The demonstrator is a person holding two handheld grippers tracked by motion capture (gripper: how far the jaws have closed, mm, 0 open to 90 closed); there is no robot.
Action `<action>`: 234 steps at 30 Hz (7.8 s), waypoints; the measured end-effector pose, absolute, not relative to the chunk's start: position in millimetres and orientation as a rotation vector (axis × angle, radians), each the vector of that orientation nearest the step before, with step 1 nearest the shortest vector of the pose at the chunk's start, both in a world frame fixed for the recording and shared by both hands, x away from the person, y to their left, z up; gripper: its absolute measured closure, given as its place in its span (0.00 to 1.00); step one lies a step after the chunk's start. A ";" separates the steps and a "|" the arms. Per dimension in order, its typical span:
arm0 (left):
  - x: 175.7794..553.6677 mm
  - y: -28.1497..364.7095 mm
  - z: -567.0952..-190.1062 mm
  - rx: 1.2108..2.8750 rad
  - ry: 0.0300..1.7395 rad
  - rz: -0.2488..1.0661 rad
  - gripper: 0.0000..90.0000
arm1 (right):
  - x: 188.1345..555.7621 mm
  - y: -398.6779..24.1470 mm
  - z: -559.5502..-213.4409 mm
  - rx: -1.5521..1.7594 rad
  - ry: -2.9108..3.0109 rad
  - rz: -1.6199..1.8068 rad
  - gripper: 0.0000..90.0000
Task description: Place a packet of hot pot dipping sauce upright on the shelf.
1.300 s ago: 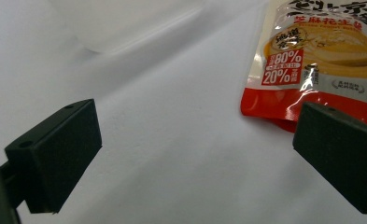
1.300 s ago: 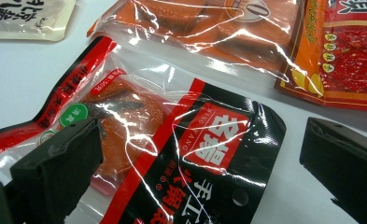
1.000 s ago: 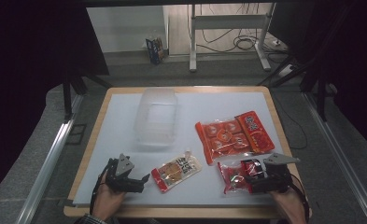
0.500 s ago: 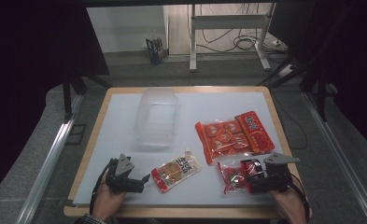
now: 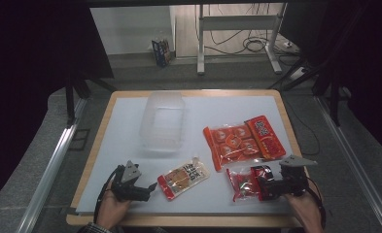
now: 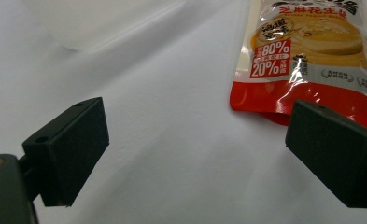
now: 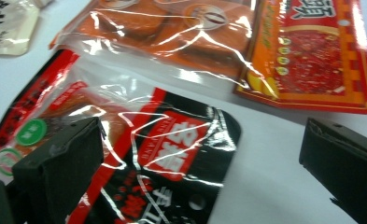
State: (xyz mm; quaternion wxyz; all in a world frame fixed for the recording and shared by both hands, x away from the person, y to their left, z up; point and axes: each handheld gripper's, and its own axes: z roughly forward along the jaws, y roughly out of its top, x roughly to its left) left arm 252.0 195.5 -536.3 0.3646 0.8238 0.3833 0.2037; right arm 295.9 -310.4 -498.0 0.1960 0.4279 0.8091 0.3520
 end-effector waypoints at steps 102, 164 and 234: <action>253.4 183.8 -542.9 2.221 0.994 0.545 0.07 | 436.6 -297.5 -470.8 1.365 2.243 0.940 0.98; 251.2 188.2 -533.3 2.135 1.047 0.494 0.00 | 428.2 -149.5 -313.7 0.970 2.387 1.381 0.99; 250.4 184.2 -532.1 2.136 1.015 0.485 0.02 | 523.7 19.4 -371.0 1.067 2.444 1.364 0.98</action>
